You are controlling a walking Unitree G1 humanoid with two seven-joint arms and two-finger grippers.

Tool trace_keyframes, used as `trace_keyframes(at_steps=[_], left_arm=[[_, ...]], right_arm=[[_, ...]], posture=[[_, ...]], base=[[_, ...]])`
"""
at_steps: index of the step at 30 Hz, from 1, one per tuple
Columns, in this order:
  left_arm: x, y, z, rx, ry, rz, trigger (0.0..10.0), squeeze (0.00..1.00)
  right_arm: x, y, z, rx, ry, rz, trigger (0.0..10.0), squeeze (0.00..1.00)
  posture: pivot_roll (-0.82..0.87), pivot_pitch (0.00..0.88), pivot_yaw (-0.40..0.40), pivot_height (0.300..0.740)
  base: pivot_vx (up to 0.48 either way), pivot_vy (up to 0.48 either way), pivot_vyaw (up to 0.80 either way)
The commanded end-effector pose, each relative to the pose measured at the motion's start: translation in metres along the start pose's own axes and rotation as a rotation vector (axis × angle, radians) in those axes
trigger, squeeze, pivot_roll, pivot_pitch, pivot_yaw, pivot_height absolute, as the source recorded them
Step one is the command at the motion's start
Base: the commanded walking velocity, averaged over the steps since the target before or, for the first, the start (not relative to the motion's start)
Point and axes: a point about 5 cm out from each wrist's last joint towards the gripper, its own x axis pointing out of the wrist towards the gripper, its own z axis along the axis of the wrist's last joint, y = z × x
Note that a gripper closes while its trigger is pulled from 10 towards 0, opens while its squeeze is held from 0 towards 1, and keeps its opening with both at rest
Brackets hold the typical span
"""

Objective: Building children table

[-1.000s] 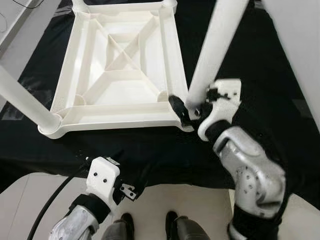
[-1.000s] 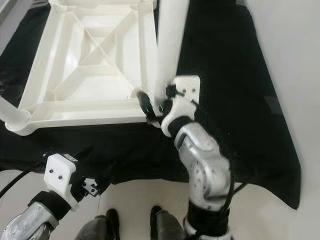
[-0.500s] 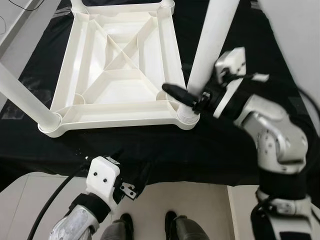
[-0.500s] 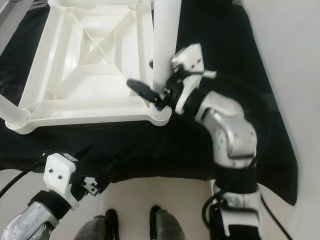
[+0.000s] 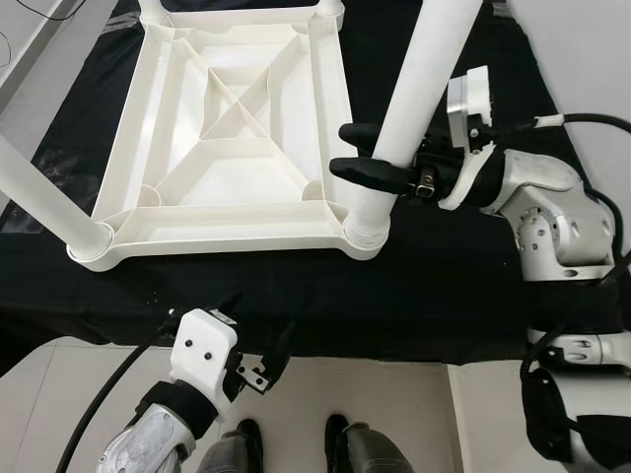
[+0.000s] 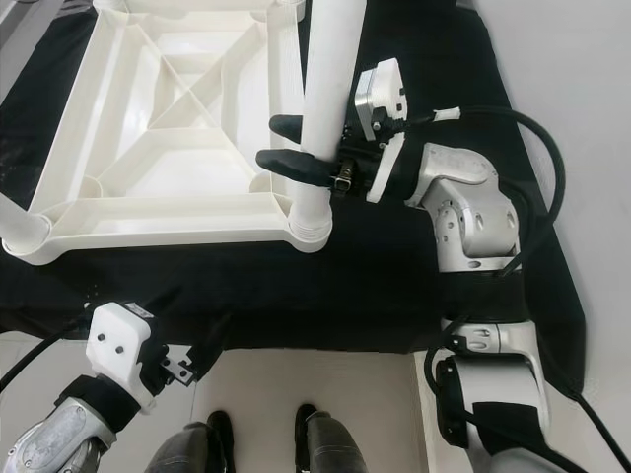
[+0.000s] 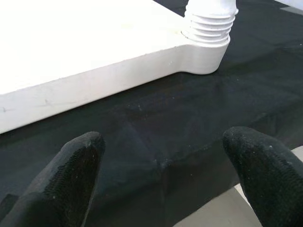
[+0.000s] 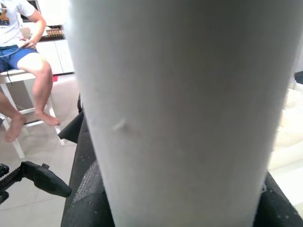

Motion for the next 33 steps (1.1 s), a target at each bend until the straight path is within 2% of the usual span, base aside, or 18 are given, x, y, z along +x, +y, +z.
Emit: trace_keyframes(at_steps=[1,2,4,5,6,7,8,10,12,18,19,20,22,23,29,31,32,33], left_arm=[[-0.002,-0.003,-0.006,-0.026,0.016,0.003,10.0,0.00],[-0.002,-0.003,-0.006,-0.026,0.016,0.003,10.0,0.00],[-0.001,-0.003,-0.006,-0.028,0.013,0.003,10.0,0.00],[-0.001,-0.003,-0.006,-0.028,0.012,0.002,10.0,0.00],[-0.001,-0.003,-0.006,-0.028,0.012,0.002,10.0,0.00],[-0.001,-0.003,-0.006,-0.028,0.012,0.001,10.0,0.00],[0.000,-0.002,-0.006,-0.027,0.011,0.001,10.0,0.00],[0.001,-0.001,-0.006,-0.025,0.011,0.000,10.0,0.00],[0.001,0.000,-0.006,-0.024,0.011,0.001,10.0,0.00],[0.003,0.001,-0.008,-0.017,0.008,0.001,10.0,0.00],[0.004,0.001,-0.009,-0.016,0.008,0.002,10.0,0.00],[0.005,0.002,-0.009,-0.013,0.007,0.004,10.0,0.00],[0.005,0.003,-0.009,-0.012,0.006,0.005,10.0,0.00],[0.006,0.003,-0.009,-0.012,0.006,0.005,10.0,0.00],[0.008,0.004,-0.010,-0.009,0.002,0.004,10.0,0.00],[0.008,0.003,-0.010,-0.009,0.000,0.004,10.0,0.00],[0.009,0.003,-0.010,-0.008,-0.001,0.005,10.0,0.00],[0.009,0.003,-0.010,-0.008,-0.001,0.005,10.0,0.00]], right_arm=[[-0.003,0.004,-0.019,0.069,0.026,-0.018,0.0,0.00],[-0.003,0.004,-0.019,0.069,0.026,-0.018,0.0,0.00],[-0.003,0.019,-0.041,0.115,0.100,-0.177,0.0,0.00],[-0.005,0.028,-0.069,0.102,0.285,-0.575,0.0,0.00],[-0.005,0.028,-0.069,0.102,0.285,-0.575,0.0,0.00],[-0.015,0.036,-0.082,0.056,0.406,-0.881,0.0,0.00],[-0.017,0.066,-0.090,0.070,0.458,-1.004,0.0,0.00],[-0.015,0.096,-0.091,0.125,0.454,-1.014,0.0,0.00],[-0.007,0.105,-0.094,0.176,0.437,-0.979,0.0,0.00],[0.008,0.090,-0.098,0.229,0.383,-0.965,0.0,0.00],[0.011,0.088,-0.096,0.225,0.365,-0.956,7.7,0.00],[0.015,0.086,-0.094,0.246,0.327,-0.933,10.0,0.00],[0.017,0.087,-0.092,0.264,0.315,-0.937,10.0,0.00],[0.018,0.086,-0.088,0.262,0.296,-0.935,10.0,1.00],[0.022,0.069,-0.056,0.243,0.054,-0.740,10.0,1.00],[0.023,0.065,-0.046,0.183,0.007,-0.582,10.0,0.62],[0.020,0.061,-0.044,0.152,0.010,-0.491,10.0,0.00],[0.020,0.061,-0.044,0.152,0.010,-0.491,10.0,0.00]], posture=[[0.03,0.305,-0.060,0.740],[0.03,0.305,-0.060,0.740],[0.00,0.307,-0.067,0.740],[0.00,0.308,-0.069,0.740],[0.00,0.308,-0.069,0.740],[0.00,0.307,-0.070,0.740],[0.01,0.307,-0.070,0.740],[0.01,0.309,-0.069,0.740],[-0.01,0.309,-0.061,0.740],[0.00,0.288,-0.058,0.740],[0.00,0.279,-0.054,0.740],[0.00,0.277,-0.052,0.740],[0.00,0.277,-0.052,0.740],[0.00,0.275,-0.051,0.740],[0.01,0.268,-0.052,0.740],[0.01,0.267,-0.055,0.740],[0.02,0.263,-0.057,0.740],[0.02,0.263,-0.057,0.740]], base=[[0.000,0.000,0.00],[0.000,0.000,0.00],[0.000,0.000,0.00],[0.000,0.000,0.00],[0.000,0.000,0.00],[0.000,0.000,0.00],[0.000,0.000,0.00],[0.000,0.000,0.00],[0.000,0.000,0.00],[0.000,0.000,0.00],[0.000,0.000,0.00],[0.000,0.000,0.00],[0.000,0.000,0.00],[0.000,0.000,0.00],[0.000,0.000,0.00],[0.000,0.000,0.00],[0.000,0.000,0.00],[0.000,0.000,0.00]])
